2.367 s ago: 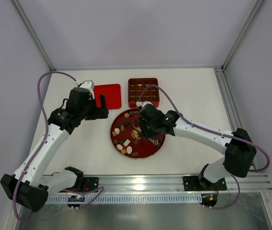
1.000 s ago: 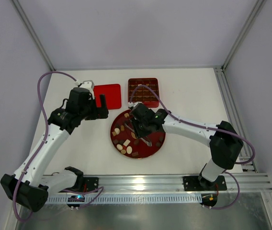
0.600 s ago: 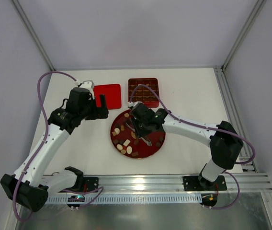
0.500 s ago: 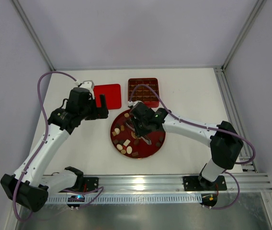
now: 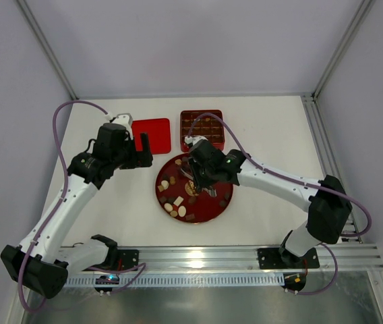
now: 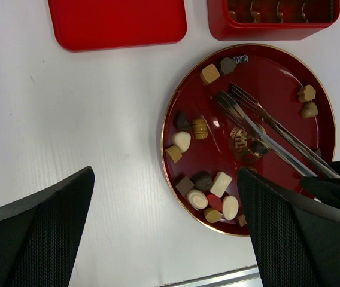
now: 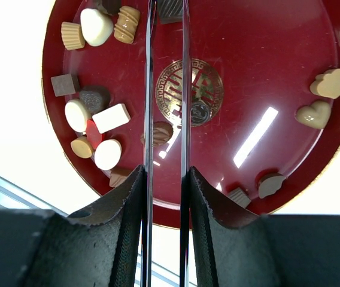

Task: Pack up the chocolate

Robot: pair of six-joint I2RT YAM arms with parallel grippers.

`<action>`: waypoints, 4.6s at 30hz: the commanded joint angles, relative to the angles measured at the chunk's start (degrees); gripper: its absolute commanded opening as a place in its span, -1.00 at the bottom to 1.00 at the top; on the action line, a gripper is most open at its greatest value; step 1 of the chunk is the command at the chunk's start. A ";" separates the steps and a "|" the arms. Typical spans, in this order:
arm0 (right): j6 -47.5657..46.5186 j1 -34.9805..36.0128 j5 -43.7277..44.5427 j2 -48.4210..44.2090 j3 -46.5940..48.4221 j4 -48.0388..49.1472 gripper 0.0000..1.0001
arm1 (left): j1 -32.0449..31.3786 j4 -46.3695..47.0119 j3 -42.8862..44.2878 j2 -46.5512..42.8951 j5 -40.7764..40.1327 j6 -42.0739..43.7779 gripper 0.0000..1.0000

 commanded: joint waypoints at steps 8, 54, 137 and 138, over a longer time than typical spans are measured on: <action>-0.48 -1.25 1.42 -4.08 2.57 -0.62 -0.30 | -0.07 0.79 2.16 -0.69 0.09 -0.05 0.99; -7.69 -29.37 -1.84 19.65 31.31 1.48 -0.30 | -0.07 -0.62 3.74 0.54 -0.53 1.27 0.99; 2.24 3.76 -0.17 -1.54 4.59 2.62 -0.15 | -0.07 -2.11 6.64 -0.78 -0.35 -0.31 0.99; 2.07 3.94 -0.26 -0.75 4.59 2.63 -0.15 | -0.07 -2.03 6.56 -0.87 -0.43 -0.31 1.00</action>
